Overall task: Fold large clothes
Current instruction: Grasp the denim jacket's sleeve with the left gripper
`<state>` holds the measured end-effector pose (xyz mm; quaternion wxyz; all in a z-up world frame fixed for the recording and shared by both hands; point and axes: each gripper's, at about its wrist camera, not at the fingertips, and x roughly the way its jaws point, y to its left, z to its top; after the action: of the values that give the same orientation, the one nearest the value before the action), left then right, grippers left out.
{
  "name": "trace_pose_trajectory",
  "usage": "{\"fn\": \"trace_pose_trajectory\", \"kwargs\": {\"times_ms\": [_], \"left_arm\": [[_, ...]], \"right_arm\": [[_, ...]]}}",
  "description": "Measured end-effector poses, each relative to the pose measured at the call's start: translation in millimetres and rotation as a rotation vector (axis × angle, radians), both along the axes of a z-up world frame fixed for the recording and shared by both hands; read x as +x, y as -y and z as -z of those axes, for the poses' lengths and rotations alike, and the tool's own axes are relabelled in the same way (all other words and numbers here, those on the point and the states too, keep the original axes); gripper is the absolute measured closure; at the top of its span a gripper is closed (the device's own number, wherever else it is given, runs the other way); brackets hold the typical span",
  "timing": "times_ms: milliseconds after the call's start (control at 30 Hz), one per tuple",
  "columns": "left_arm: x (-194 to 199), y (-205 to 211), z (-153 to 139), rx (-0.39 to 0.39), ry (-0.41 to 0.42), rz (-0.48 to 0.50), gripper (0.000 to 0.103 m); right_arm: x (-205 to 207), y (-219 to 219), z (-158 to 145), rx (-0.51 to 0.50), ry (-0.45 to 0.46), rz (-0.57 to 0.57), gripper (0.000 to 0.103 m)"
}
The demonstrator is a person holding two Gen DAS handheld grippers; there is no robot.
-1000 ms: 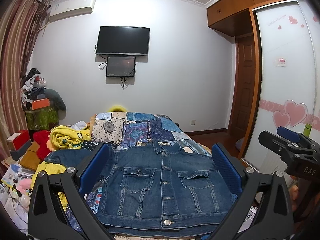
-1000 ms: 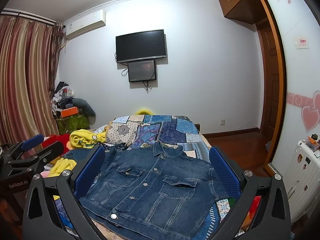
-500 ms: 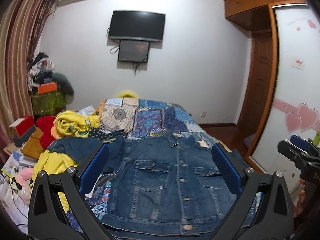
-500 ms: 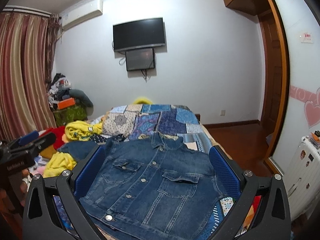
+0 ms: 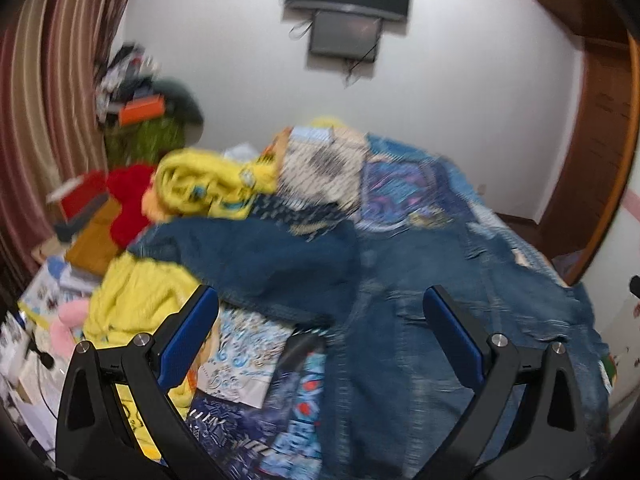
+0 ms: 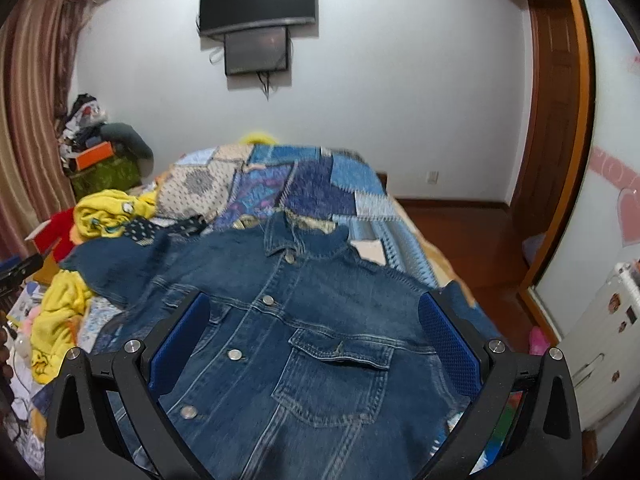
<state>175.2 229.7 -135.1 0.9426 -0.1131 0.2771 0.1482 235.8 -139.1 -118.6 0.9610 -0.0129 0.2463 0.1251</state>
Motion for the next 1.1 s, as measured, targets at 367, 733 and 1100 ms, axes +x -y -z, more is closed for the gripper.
{"fn": "trace_pose_trajectory", "kwargs": {"times_ms": [367,733,1100], "left_arm": [[72,-128,95,-0.263,-0.169,-0.1,0.002],[114,-211,157,-0.626,-0.161,-0.181,0.032],[132,-189,103,-0.337,-0.203,-0.199,0.091]], "right_arm": [[61,-22,38,-0.109,-0.108,0.011,0.0],[85,-43,61,-0.187,-0.195,-0.043,0.0],[94,-39,67,-0.156,-0.279,-0.036,0.0]]}}
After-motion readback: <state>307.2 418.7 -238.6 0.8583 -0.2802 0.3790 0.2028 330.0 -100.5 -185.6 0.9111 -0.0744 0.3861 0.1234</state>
